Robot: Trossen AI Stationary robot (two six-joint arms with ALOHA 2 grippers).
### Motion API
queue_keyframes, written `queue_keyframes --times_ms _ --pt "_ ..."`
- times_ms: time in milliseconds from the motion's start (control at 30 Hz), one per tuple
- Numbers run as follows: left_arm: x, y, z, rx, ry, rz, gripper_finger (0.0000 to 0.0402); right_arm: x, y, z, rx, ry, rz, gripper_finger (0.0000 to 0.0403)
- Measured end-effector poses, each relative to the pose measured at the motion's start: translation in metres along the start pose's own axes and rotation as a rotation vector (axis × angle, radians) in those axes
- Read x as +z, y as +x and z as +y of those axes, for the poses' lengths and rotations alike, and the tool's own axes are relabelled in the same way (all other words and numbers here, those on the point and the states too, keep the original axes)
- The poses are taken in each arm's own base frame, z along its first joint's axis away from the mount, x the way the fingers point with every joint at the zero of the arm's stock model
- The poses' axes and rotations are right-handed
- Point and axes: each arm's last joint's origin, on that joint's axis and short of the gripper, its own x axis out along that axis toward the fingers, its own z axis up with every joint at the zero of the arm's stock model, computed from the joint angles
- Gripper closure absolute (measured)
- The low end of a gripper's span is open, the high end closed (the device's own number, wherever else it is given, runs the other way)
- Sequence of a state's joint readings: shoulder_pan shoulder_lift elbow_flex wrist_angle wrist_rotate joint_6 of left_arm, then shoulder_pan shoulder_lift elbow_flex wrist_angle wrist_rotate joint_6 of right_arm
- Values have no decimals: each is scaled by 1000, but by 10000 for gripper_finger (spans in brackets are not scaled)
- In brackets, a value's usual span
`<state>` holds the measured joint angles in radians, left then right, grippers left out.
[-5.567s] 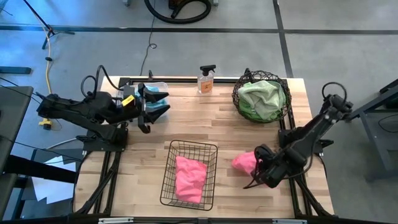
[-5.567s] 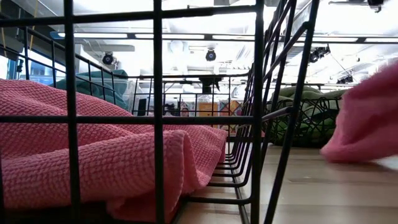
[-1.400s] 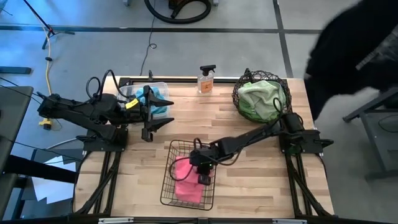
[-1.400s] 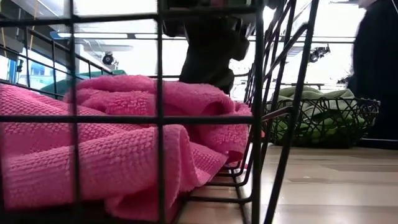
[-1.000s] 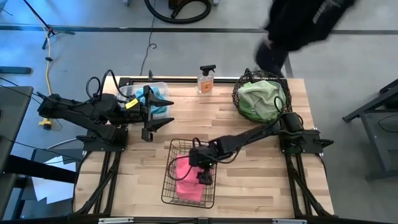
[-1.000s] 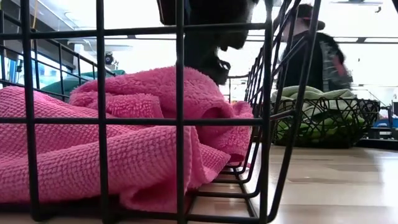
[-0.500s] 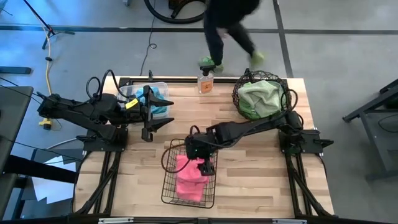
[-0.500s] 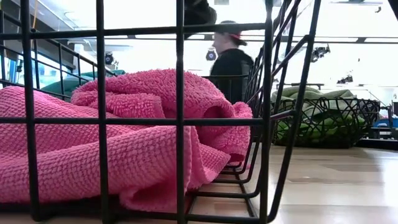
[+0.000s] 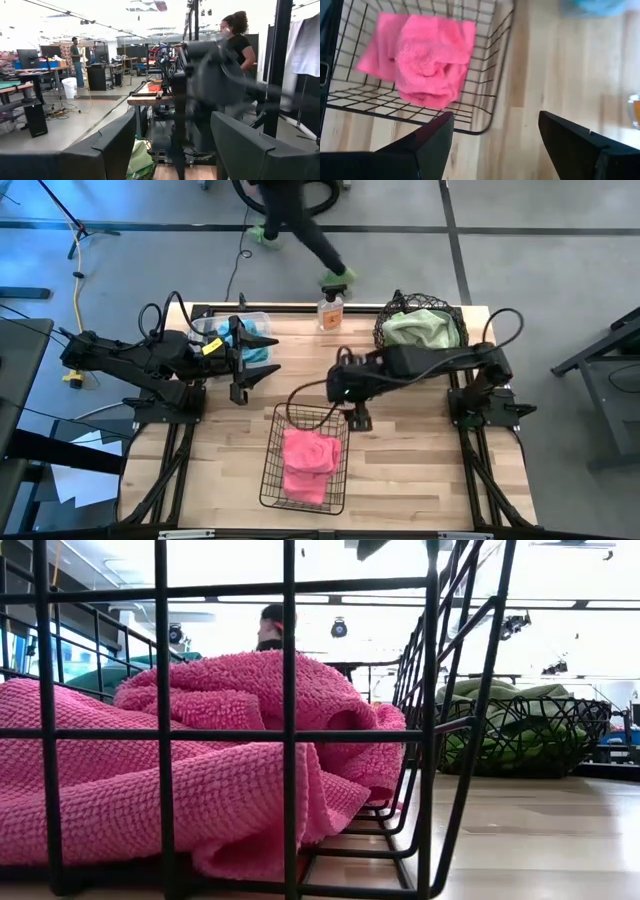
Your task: Sort microfiber towel by color & place in baskets
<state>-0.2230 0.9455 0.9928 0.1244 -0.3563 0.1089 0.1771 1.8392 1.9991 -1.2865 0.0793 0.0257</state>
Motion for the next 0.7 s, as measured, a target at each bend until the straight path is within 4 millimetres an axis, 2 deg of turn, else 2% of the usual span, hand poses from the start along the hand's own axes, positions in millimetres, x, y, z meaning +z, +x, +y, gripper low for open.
queue_keyframes --times_ms 167,300,433,700 --pt "0 0 0 0 0 0 156 -7 -27 -10 -34 28 -60 114" --pt "0 0 0 0 0 0 156 -13 -39 -16 -39 69 -107 114" --pt "0 0 0 0 0 0 156 -33 -35 -17 -37 131 -149 114" --pt "0 0 0 0 0 1 156 -91 -20 -16 12 369 -348 114"
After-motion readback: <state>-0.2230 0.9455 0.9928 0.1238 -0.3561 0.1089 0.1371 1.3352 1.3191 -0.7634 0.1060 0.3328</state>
